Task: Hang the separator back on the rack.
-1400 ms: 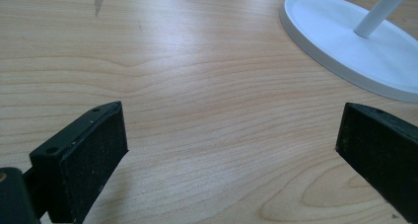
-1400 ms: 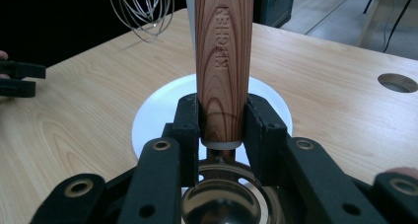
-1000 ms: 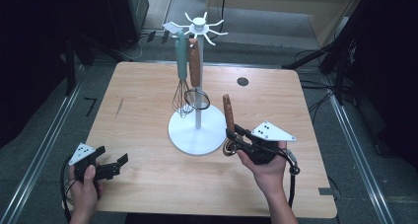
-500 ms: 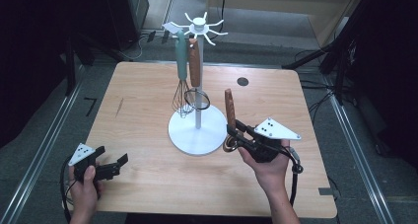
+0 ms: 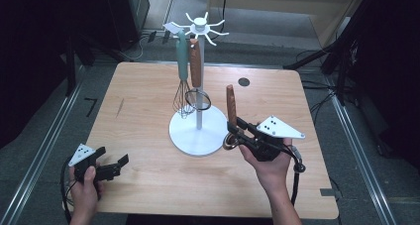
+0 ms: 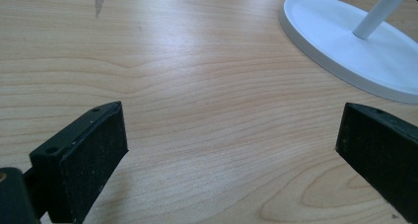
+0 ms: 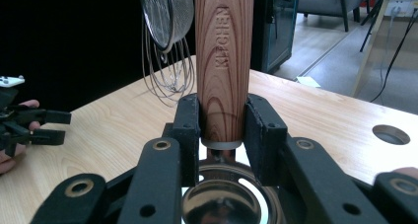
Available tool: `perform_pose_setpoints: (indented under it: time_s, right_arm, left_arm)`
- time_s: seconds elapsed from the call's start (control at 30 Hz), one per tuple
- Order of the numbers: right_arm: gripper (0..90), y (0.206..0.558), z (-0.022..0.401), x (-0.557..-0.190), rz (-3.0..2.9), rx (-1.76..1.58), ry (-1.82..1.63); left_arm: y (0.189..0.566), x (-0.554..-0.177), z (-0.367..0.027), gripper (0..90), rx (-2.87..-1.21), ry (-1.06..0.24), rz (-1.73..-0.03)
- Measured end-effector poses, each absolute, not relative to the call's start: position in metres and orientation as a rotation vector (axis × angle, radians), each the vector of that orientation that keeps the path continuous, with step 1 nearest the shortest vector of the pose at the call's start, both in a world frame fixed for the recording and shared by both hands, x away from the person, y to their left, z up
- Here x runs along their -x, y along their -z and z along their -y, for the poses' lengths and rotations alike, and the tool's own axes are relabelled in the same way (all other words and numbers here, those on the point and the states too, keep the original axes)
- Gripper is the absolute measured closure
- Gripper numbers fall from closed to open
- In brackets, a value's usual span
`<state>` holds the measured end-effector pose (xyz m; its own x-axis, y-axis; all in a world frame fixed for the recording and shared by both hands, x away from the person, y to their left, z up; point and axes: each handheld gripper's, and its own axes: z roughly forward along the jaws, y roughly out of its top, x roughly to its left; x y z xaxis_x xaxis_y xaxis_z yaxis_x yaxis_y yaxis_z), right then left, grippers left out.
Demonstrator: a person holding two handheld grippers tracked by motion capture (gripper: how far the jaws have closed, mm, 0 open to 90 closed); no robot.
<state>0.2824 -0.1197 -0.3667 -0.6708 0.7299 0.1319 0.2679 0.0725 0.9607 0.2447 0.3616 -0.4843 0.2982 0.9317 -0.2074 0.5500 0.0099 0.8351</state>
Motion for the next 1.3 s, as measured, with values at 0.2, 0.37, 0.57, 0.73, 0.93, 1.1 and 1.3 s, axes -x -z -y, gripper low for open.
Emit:
perform_pose_setpoints:
  time_s: [0.2,0.37,0.57,0.73,0.93,1.1,1.3]
  right_arm:
    - [71.1,0.359,0.118,-0.283,-1.956,-0.976,-1.642]
    - [71.0,0.354,0.116,-0.284,-1.957,-0.973,-1.644]
    - [71.0,0.349,0.115,-0.285,-1.940,-0.981,-1.655]
    - [71.0,0.345,0.111,-0.286,-1.934,-0.968,-1.661]
    - [71.0,0.340,0.107,-0.287,-1.918,-0.970,-1.674]
    - [71.0,0.337,0.107,-0.288,-1.906,-0.976,-1.683]
    - [71.0,0.335,0.105,-0.289,-1.892,-0.972,-1.699]
  left_arm:
    - [0.484,-0.245,-0.362,0.0,-1.655,-0.524,-1.370]
    - [0.484,-0.245,-0.362,0.0,-1.659,-0.521,-1.370]
    - [0.484,-0.245,-0.363,0.0,-1.661,-0.519,-1.370]
    - [0.485,-0.245,-0.362,0.0,-1.660,-0.520,-1.369]
    - [0.484,-0.245,-0.362,0.0,-1.659,-0.522,-1.367]
    - [0.485,-0.245,-0.362,0.0,-1.662,-0.522,-1.365]
    - [0.484,-0.245,-0.362,0.0,-1.664,-0.525,-1.364]
